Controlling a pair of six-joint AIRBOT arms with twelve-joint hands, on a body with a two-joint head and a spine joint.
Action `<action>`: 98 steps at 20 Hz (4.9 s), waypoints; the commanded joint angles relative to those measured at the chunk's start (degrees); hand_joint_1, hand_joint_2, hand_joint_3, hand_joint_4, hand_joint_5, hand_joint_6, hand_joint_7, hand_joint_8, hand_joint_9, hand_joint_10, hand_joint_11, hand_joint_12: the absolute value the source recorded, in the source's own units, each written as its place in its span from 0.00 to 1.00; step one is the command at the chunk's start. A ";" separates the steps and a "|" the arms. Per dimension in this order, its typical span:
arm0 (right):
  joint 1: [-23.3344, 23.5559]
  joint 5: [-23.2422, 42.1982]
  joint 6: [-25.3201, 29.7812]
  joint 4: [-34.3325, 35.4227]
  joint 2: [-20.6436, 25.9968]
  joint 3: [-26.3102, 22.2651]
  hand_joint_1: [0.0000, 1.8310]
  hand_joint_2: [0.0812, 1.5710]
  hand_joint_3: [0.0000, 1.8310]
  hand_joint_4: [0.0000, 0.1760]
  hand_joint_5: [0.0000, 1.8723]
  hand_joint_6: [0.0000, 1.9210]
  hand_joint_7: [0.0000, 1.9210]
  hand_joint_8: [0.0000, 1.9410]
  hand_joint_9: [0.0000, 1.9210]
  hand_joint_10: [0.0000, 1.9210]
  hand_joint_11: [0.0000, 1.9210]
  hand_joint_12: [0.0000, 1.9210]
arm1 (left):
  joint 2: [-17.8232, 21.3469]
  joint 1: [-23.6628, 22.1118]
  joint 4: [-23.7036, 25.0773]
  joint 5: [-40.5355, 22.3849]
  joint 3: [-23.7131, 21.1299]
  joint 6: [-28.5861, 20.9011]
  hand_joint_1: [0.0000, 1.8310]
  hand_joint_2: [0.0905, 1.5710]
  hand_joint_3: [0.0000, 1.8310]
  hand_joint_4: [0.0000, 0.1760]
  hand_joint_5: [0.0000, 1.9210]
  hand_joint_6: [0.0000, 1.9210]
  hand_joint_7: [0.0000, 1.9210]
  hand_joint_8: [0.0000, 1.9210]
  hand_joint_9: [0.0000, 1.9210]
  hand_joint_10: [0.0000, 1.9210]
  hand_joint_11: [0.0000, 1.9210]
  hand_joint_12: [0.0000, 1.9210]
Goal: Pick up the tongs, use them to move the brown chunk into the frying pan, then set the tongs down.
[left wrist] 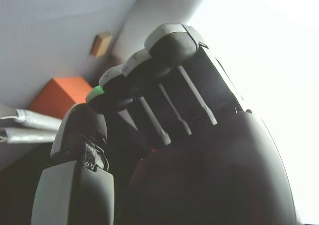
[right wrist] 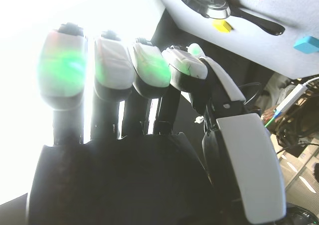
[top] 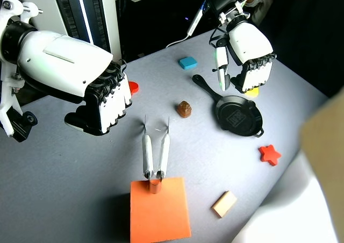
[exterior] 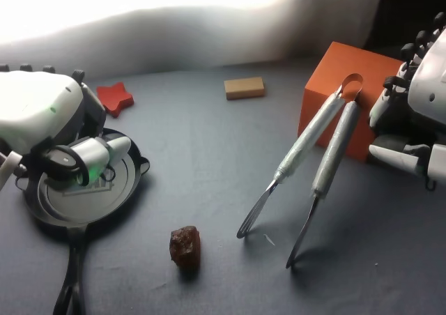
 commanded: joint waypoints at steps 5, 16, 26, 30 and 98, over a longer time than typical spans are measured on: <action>1.62 4.96 -2.86 0.16 0.06 -0.09 0.17 0.72 0.03 0.00 0.00 0.13 0.07 0.01 0.00 0.19 0.00 0.29 | 0.36 1.81 2.42 -7.59 -0.89 0.16 0.08 0.81 0.00 0.20 0.11 0.00 0.13 0.00 0.16 0.01 0.00 0.47; 5.95 -6.75 4.21 -10.53 -5.91 5.61 0.32 0.65 0.00 0.00 0.00 0.04 0.03 0.00 0.00 0.04 0.00 0.04 | -0.10 3.57 -3.49 -13.04 -3.75 2.76 0.03 0.82 0.00 0.16 0.11 0.00 0.14 0.00 0.15 0.00 0.00 0.43; 8.36 -18.47 0.72 -10.51 -13.48 8.78 0.55 0.52 0.00 0.00 0.00 0.00 0.00 0.00 0.00 0.00 0.00 0.00 | -0.84 3.18 -6.17 -13.10 -2.64 4.95 0.06 0.82 0.00 0.09 0.10 0.00 0.12 0.00 0.13 0.00 0.00 0.39; 8.84 -22.61 -0.40 -10.52 -17.01 10.15 0.53 0.52 0.00 0.00 0.00 0.00 0.00 0.00 0.00 0.00 0.00 0.00 | -0.85 2.47 -6.92 -12.38 -3.28 5.05 0.07 0.82 0.00 0.02 0.10 0.00 0.12 0.00 0.13 0.00 0.00 0.37; 6.22 -35.63 -8.29 -10.50 -39.92 33.05 0.61 0.74 0.01 0.00 0.44 0.63 0.51 0.11 0.33 0.47 0.14 0.87 | -3.74 3.11 -8.76 -13.15 -2.55 3.08 0.00 0.81 0.00 0.09 0.10 0.00 0.12 0.00 0.13 0.00 0.00 0.39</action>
